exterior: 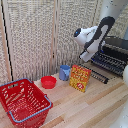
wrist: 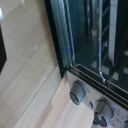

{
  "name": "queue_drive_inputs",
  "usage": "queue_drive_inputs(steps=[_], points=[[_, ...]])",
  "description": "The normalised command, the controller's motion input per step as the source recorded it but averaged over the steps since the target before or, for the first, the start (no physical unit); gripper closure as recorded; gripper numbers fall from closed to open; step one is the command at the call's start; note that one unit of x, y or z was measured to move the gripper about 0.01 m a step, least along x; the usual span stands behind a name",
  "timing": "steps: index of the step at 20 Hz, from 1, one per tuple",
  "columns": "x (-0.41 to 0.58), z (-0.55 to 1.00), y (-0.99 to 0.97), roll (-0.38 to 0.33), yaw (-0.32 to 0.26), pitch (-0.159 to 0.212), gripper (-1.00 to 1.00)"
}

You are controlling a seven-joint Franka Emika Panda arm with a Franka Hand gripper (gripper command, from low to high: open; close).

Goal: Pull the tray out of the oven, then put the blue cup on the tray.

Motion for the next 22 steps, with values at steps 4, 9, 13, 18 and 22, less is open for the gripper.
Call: queue_drive_inputs(steps=[4,9,13,18,22], points=[[0.017,-0.03,-0.44,-0.238,-0.012,0.066,-1.0],[0.168,-0.25,-0.36,-0.182,0.027,0.11,-1.0],[0.067,-0.11,-0.36,-0.168,0.033,0.065,-1.0],[0.016,-0.04,-0.39,-0.136,0.03,0.041,-1.0],[0.025,-0.01,-0.33,-0.059,0.049,0.05,-1.0]])
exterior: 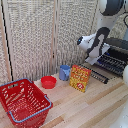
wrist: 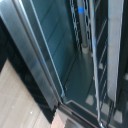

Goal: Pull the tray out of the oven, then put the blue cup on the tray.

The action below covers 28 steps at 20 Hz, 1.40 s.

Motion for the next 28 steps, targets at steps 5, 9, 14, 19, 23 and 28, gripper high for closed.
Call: queue_drive_inputs(steps=[5,9,14,19,23,28], points=[[0.013,0.0,-0.16,0.0,0.026,0.036,1.0],[-0.033,0.09,-0.24,0.015,-0.003,0.0,1.0],[-0.134,0.31,-0.55,0.068,-0.004,-0.006,1.0],[-0.065,0.26,-0.39,0.068,0.0,0.0,1.0],[-0.093,0.07,-0.15,0.075,-0.019,0.0,1.0],[-0.078,0.0,-0.03,0.021,-0.065,-0.013,1.0]])
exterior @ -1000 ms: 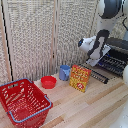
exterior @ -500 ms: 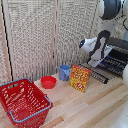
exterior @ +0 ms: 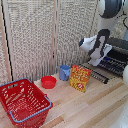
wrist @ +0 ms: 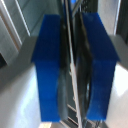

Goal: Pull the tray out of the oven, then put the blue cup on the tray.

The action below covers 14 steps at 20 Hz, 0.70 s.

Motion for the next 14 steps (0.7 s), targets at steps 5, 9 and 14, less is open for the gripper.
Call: queue_drive_inputs(steps=[5,9,14], points=[[0.126,-0.25,0.72,-0.064,-0.034,-0.043,1.0],[0.25,-0.09,0.91,-0.02,-0.01,-0.091,1.0],[0.412,0.07,0.84,0.0,0.0,-0.054,1.0]])
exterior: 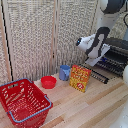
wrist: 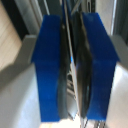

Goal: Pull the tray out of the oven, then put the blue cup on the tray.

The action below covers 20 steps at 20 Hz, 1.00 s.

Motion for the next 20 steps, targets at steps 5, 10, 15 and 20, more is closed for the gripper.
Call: queue_drive_inputs(steps=[5,10,15,20], points=[[0.455,-0.1,0.88,-0.038,0.0,-0.014,1.0],[0.408,-0.31,0.79,-0.098,-0.001,0.0,1.0],[0.268,-0.18,0.34,-0.035,-0.006,0.009,1.0],[0.087,0.0,0.04,0.007,0.016,0.007,-1.0]])
